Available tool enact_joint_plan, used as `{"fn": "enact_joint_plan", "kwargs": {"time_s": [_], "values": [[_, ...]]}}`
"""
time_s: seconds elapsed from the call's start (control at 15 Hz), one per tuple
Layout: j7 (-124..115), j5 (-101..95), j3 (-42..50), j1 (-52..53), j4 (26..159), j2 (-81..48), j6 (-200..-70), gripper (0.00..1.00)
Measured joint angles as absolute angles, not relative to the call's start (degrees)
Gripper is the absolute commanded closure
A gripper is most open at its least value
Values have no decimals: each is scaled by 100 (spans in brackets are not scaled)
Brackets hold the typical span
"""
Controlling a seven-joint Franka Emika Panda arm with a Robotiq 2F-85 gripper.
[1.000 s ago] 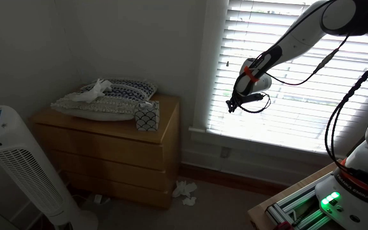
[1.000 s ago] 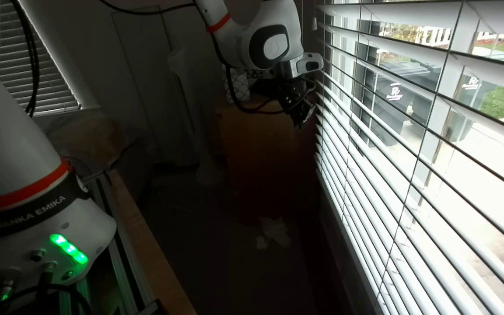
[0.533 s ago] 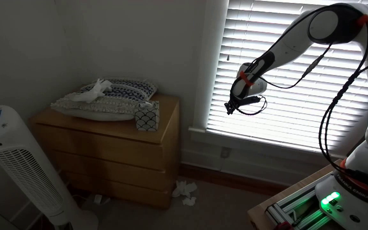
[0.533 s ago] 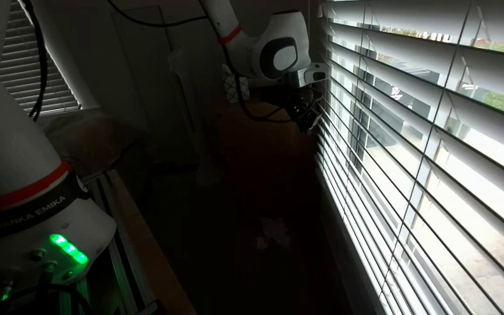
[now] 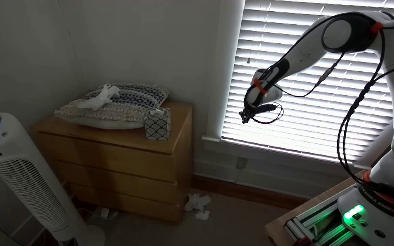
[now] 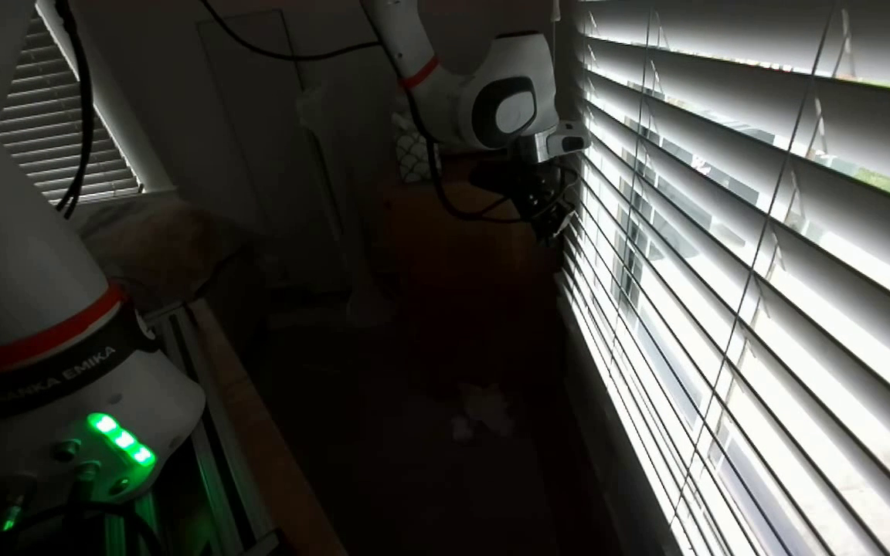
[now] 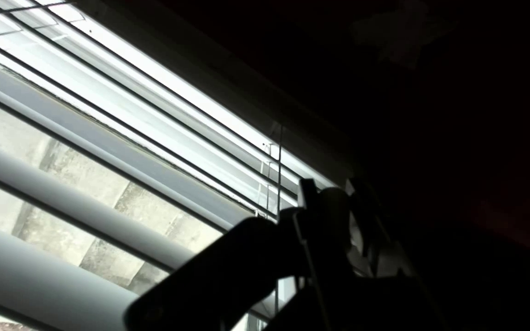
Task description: Close the curtain railing
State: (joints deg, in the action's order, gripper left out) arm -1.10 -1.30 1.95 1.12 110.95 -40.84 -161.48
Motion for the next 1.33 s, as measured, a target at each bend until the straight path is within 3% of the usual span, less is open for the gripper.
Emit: {"fn": "enact_joint_plan", "kwargs": {"time_s": [0.47, 0.53, 1.33], "values": [[-101, -132, 169, 203, 11130, -3953, -16180, 3], [-97, -132, 161, 212, 11172, -3866, -16233, 0], [812, -19, -409, -41, 13044, -2038, -15765, 0]]}}
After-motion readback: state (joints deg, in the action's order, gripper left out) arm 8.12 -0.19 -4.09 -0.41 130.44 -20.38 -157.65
